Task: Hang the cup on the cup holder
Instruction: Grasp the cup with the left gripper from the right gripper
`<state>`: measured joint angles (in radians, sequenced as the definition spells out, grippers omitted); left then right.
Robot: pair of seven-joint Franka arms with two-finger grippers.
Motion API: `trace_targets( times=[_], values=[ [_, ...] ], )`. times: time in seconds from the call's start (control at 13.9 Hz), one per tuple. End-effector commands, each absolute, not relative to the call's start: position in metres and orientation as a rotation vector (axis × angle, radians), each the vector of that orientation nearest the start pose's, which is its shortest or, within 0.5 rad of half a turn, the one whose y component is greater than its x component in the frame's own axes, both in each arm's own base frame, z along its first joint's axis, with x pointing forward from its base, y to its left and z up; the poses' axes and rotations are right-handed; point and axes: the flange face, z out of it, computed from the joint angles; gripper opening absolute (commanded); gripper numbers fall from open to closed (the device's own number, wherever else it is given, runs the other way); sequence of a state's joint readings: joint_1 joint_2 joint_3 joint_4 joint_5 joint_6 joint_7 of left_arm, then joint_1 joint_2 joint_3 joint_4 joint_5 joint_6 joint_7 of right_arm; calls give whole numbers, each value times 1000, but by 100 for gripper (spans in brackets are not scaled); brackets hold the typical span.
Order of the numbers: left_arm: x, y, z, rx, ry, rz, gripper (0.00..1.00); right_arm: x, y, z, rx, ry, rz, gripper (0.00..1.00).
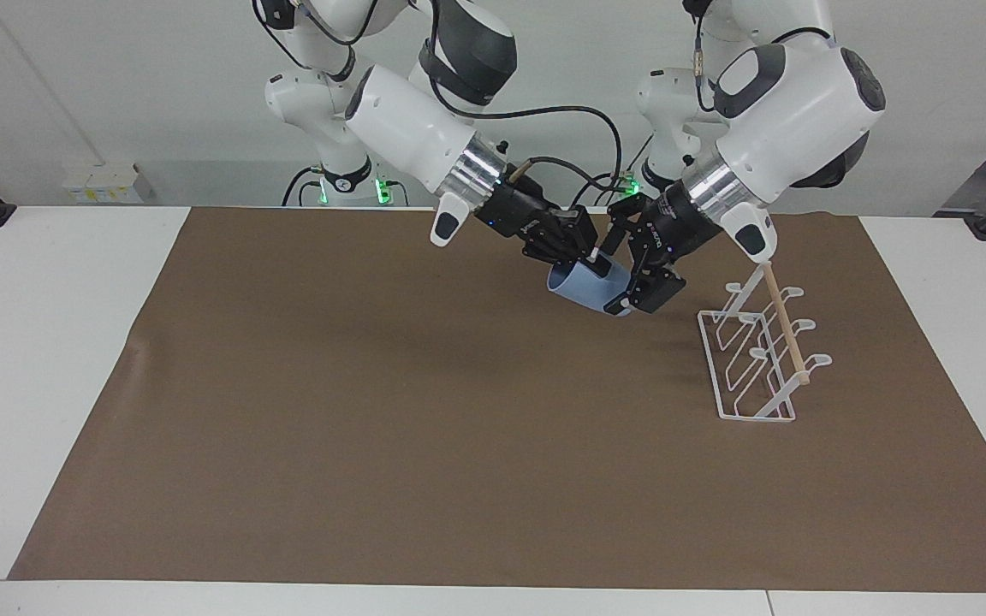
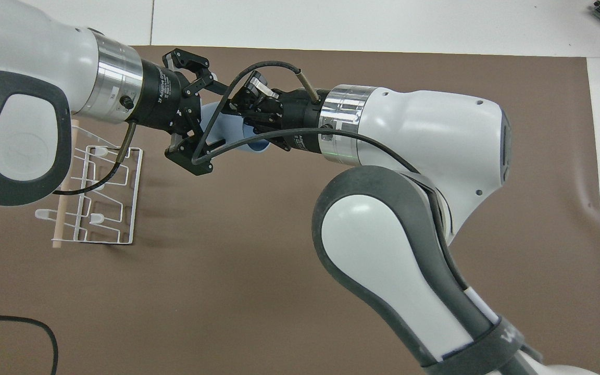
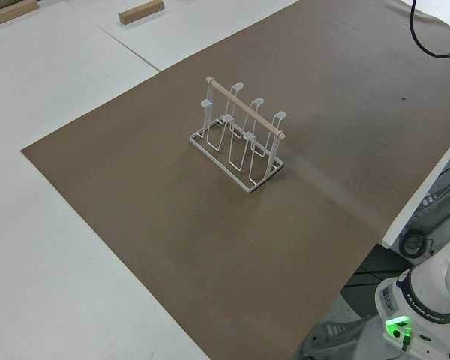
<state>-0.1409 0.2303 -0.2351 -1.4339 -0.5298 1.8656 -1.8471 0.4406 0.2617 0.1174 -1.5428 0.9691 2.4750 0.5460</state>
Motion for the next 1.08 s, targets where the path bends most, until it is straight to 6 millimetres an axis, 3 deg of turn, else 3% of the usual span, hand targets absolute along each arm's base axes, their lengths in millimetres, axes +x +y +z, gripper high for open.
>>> trace_targets(
  times=[0.0, 0.29, 0.36, 0.43, 0.72, 0.86, 0.93, 1.0],
  values=[
    [583, -252, 590, 1892, 1927, -614, 100, 588, 360, 586, -1969, 629, -47, 0],
    [580, -256, 592, 1905, 1922, -622, 100, 589, 359, 586, -1967, 631, -47, 0],
    [582, -255, 592, 1901, 1919, -619, 54, 589, 358, 586, -1968, 632, -49, 0],
    [583, -253, 593, 1893, 1919, -612, 1, 589, 358, 586, -1968, 631, -47, 0],
    [584, -247, 592, 1900, 1925, -597, 0, 591, 355, 586, -1967, 636, -50, 4],
    [581, -247, 595, 1980, 1930, -485, 0, 591, 355, 586, -1967, 636, -50, 7],
    [580, -246, 598, 1995, 1929, -455, 0, 591, 354, 586, -1966, 637, -51, 11],
    [580, -243, 597, 2005, 1938, -428, 0, 591, 354, 586, -1966, 637, -51, 28]
  ],
)
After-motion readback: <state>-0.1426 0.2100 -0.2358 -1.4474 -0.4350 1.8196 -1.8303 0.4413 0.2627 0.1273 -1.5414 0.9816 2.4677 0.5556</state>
